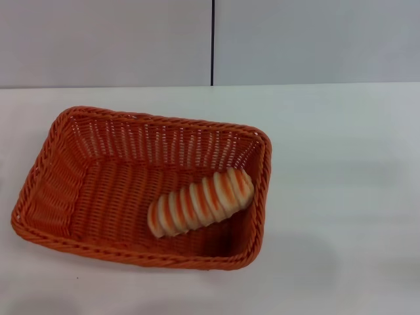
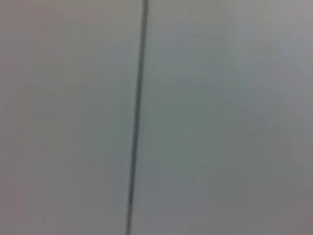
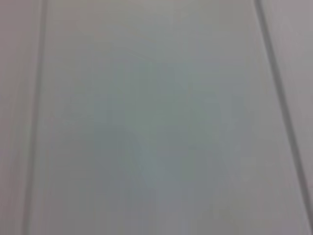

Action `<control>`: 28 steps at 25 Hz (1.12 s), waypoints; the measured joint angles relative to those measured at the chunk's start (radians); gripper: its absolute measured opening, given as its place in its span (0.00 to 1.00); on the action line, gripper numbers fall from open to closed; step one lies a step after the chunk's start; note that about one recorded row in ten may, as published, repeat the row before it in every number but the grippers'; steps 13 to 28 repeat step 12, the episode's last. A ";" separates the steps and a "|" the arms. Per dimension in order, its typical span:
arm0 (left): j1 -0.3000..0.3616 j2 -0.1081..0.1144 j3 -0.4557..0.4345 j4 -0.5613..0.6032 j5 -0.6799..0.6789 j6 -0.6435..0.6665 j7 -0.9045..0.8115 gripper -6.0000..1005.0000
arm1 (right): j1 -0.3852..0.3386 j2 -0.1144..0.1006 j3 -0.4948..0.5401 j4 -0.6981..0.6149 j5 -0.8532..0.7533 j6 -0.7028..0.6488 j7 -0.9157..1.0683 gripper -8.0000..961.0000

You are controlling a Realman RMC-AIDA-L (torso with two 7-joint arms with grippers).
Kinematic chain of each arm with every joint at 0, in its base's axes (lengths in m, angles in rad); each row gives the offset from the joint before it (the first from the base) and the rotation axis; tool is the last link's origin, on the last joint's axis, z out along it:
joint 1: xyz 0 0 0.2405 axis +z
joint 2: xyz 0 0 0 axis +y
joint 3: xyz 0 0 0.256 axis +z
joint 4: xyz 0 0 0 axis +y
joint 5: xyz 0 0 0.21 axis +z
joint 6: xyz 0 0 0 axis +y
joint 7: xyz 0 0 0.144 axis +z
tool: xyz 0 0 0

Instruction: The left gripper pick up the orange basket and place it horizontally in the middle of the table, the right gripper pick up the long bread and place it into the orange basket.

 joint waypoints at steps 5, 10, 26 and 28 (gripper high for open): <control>0.016 -0.001 -0.076 -0.068 0.000 -0.002 0.091 0.60 | 0.003 0.001 0.033 0.062 0.019 0.006 -0.066 0.56; 0.014 -0.001 -0.103 -0.082 0.000 -0.008 0.099 0.60 | 0.020 0.001 0.089 0.110 0.021 0.007 -0.124 0.56; 0.012 -0.001 -0.114 -0.093 0.000 -0.007 0.099 0.60 | 0.030 0.001 0.113 0.132 0.022 0.007 -0.135 0.56; 0.012 -0.001 -0.114 -0.093 0.000 -0.007 0.099 0.60 | 0.030 0.001 0.113 0.132 0.022 0.007 -0.135 0.56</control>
